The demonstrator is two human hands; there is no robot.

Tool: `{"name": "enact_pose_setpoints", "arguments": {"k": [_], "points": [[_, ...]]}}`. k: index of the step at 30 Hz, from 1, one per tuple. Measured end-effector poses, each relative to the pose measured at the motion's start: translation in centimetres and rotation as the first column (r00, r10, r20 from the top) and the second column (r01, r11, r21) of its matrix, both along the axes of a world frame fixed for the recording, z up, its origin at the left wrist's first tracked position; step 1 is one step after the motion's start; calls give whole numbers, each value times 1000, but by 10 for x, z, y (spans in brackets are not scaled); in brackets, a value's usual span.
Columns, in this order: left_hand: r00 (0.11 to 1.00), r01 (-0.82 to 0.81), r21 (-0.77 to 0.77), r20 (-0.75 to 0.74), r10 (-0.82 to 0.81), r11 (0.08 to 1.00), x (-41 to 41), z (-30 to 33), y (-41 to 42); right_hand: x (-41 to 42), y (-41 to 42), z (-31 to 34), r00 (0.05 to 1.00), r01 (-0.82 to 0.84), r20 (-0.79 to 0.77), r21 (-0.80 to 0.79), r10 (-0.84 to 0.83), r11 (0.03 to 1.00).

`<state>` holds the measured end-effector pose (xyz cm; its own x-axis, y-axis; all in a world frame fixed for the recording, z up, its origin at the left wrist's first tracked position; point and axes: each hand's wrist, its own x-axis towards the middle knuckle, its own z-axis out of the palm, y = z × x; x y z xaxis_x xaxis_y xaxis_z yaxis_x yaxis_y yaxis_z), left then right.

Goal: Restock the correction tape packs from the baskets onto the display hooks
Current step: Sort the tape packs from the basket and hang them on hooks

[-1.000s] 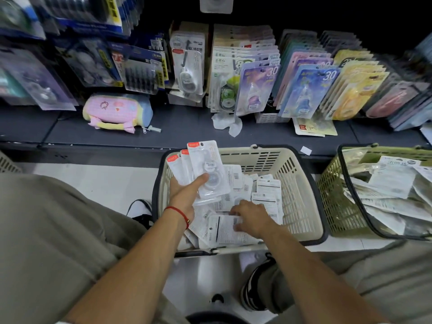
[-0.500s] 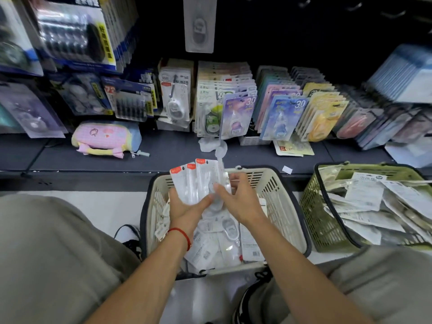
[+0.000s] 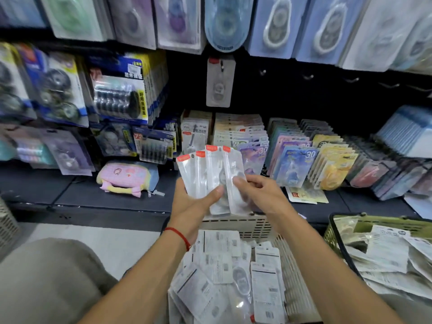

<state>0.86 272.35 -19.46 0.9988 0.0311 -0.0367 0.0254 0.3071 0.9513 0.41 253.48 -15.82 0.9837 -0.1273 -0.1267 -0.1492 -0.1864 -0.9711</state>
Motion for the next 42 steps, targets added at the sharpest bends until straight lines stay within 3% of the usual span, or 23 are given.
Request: {"name": "enact_pose_setpoints", "arguments": {"k": [3, 6, 9, 13, 16, 21, 29, 32, 34, 36, 40, 42], "points": [[998, 14, 33, 60, -16, 999, 27, 34, 4, 23, 3, 29, 999, 35, 2, 65, -35, 997], [990, 52, 66, 126, -60, 996, 57, 63, 8, 45, 4, 60, 998, 33, 46, -44, -31, 998], [982, -36, 151, 191, 7, 988, 88, 90, 16, 69, 2, 82, 983, 96, 172, -164, -67, 982], [956, -193, 212, 262, 135, 958, 116, 104, 37, 98, 0, 95, 950, 83, 312, -179, -23, 980], [927, -283, 177, 304, 221, 943, 121, 98, 47, 116, 4, 98, 930, 79, 367, -179, -8, 981], [913, -344, 58, 253, 319, 937, 124, 95, 45, 138, 16, 101, 908, 64, 418, -84, -23, 994], [885, -395, 78, 298, 357, 915, 121, 102, 49, 144, 26, 96, 859, 105, 507, -28, -76, 994], [885, -390, 80, 308, 350, 917, 121, 102, 52, 150, 26, 92, 876, 143, 480, -167, -46, 976], [894, -366, 75, 305, 328, 928, 120, 102, 52, 154, 26, 88, 906, 215, 420, -362, -47, 907], [911, -318, 58, 296, 288, 946, 120, 101, 53, 156, 28, 84, 907, 245, 420, -450, -38, 859], [939, -196, 7, 289, 186, 981, 118, 101, 49, 151, 41, 84, 930, -133, 286, -320, 229, 938], [949, -128, -8, 291, 124, 992, 118, 100, 46, 148, 45, 82, 911, -209, 287, -301, 297, 930]]}}
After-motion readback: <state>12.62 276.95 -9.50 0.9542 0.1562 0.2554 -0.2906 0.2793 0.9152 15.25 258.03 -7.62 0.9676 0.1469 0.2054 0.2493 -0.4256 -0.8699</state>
